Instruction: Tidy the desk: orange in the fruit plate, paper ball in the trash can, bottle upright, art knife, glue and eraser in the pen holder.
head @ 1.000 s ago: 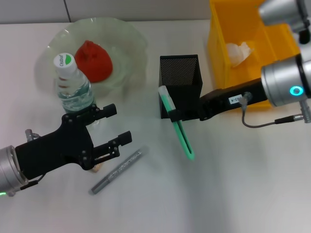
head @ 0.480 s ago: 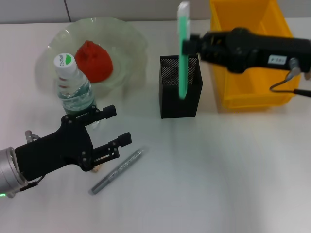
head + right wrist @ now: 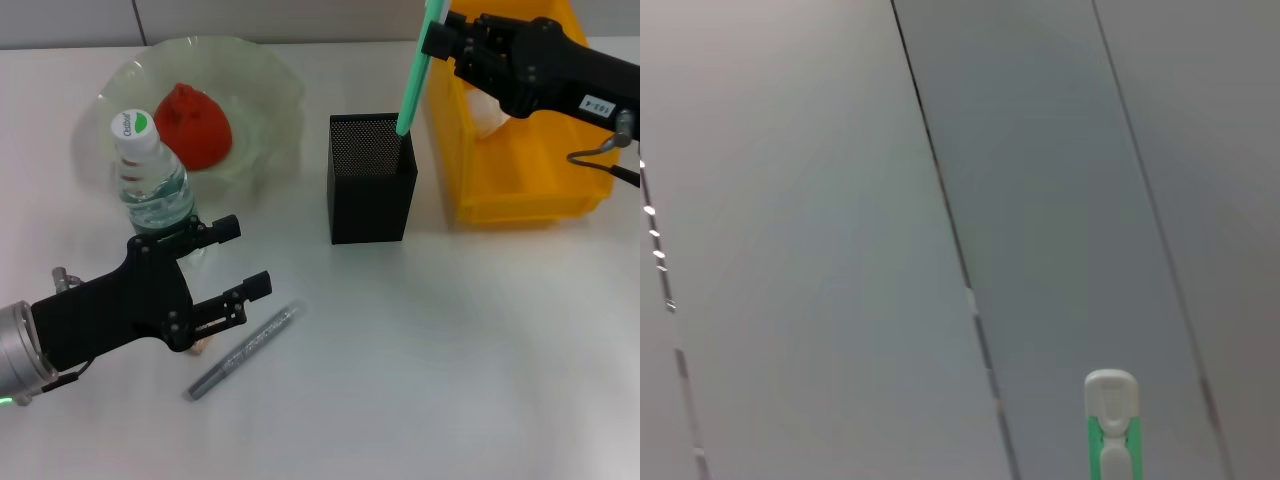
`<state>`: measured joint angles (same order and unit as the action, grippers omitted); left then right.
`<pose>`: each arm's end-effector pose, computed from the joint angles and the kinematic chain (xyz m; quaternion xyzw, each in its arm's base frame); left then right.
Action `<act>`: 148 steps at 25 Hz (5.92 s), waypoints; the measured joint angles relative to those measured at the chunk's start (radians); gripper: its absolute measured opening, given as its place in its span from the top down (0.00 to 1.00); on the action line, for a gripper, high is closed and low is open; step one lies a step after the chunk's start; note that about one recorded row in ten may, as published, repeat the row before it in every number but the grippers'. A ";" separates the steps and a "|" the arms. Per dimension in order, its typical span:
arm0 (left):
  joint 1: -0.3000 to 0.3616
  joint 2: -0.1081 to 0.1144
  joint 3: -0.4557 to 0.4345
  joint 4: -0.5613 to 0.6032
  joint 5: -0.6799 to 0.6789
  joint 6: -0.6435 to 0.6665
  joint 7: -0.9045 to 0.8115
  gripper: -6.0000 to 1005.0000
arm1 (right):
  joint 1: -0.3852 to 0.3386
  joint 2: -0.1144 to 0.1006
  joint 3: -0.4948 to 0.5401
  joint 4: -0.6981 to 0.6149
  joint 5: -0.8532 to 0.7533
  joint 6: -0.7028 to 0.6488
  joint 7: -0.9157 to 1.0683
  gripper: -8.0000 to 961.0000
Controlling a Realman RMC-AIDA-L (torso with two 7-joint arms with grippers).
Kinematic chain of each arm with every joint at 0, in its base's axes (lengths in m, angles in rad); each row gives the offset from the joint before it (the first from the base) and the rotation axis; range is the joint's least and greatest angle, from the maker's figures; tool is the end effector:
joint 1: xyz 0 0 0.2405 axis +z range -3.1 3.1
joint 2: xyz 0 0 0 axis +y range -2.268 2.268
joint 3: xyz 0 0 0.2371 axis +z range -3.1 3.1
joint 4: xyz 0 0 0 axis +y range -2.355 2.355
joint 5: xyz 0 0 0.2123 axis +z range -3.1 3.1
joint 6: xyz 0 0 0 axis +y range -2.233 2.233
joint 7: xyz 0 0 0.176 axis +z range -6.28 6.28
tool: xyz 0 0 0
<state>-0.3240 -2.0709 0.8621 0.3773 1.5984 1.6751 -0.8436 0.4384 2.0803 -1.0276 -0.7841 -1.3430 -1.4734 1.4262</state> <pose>-0.2557 0.2596 -0.0388 -0.9011 -0.1288 -0.3724 0.1807 0.1661 0.3549 0.0175 -0.8703 0.1775 0.4262 0.1713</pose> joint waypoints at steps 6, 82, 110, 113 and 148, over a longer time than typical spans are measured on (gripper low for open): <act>-0.002 0.000 0.000 0.000 0.000 0.000 0.000 0.34 | 0.026 0.001 0.001 0.110 0.003 0.049 -0.155 0.81; 0.065 0.008 -0.108 0.010 -0.070 0.038 0.000 0.35 | 0.293 0.003 -0.304 -0.408 -0.814 -0.120 0.835 0.46; 0.099 0.007 -0.103 0.476 0.075 0.128 -0.615 0.36 | -0.145 -0.001 -0.090 0.437 0.130 -0.236 -0.413 0.47; 0.092 0.005 -0.089 0.631 0.189 0.137 -0.786 0.36 | -0.138 0.001 -0.090 0.449 0.126 -0.218 -0.415 0.47; -0.128 -0.002 0.404 0.883 0.825 -0.090 -1.456 0.36 | -0.063 0.007 -0.091 0.533 0.131 -0.087 -0.420 0.47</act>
<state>-0.4519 -2.0729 1.2664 1.2599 2.4234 1.5855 -2.2997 0.3758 2.0869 -1.1182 -0.2509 -1.2123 -1.5604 1.0062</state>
